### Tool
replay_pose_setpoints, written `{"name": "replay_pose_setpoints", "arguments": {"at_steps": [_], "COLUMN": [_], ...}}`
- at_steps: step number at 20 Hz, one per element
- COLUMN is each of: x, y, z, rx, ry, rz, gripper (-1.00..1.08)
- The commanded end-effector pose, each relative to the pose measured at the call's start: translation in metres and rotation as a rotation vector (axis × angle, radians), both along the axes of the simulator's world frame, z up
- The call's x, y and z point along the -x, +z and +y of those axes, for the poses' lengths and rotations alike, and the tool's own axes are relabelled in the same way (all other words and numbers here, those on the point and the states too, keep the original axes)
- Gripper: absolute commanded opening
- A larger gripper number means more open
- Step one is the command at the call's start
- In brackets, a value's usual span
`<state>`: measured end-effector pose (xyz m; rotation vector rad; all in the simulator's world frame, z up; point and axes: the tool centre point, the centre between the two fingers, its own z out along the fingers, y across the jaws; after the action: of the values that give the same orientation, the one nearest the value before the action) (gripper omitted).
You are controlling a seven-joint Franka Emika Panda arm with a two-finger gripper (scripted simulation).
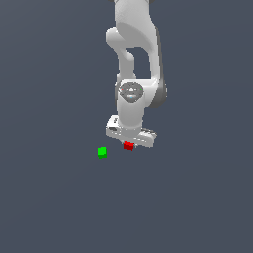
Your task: Stack the red cube on top of the green cube.
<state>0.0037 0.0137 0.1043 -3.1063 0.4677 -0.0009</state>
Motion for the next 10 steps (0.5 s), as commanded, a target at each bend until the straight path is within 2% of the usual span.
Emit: {"name": "replay_pose_setpoints", "arguments": {"at_steps": [1,6,10], "x": [0.000,0.000,0.000], "y": [-0.007,-0.024,-0.034], "z": [-0.023,-0.076,-0.108], "rx": [0.001,0.001,0.001], "ry": [-0.002,-0.002,-0.001], "rz": [0.000,0.000,0.000], "gripper": [-1.00,-1.00,-1.00]}}
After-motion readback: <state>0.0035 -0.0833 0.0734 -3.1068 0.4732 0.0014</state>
